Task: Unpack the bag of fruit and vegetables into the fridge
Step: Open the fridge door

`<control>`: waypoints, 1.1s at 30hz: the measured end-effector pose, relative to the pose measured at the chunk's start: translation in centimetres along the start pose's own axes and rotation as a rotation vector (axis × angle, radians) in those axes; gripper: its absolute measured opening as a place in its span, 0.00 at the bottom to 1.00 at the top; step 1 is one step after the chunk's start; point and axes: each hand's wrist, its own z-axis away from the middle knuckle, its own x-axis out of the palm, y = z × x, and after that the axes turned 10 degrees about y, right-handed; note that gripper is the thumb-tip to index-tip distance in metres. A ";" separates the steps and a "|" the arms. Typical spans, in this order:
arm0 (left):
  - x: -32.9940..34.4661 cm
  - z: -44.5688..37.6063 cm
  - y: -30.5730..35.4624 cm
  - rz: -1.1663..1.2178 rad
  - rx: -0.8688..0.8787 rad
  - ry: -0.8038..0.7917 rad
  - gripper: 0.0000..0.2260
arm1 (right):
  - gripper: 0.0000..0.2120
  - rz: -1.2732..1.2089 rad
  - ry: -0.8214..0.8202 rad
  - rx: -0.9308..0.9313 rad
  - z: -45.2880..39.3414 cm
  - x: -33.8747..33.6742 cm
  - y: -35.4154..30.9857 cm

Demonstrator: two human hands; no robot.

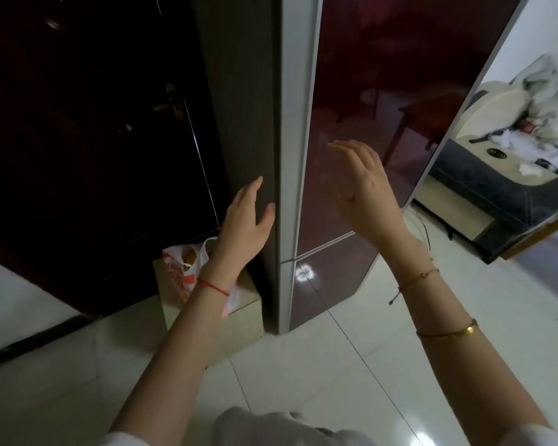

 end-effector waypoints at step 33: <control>5.0 -4.8 0.7 0.021 -0.039 -0.031 0.19 | 0.18 0.421 0.190 -0.491 -10.8 4.4 -2.2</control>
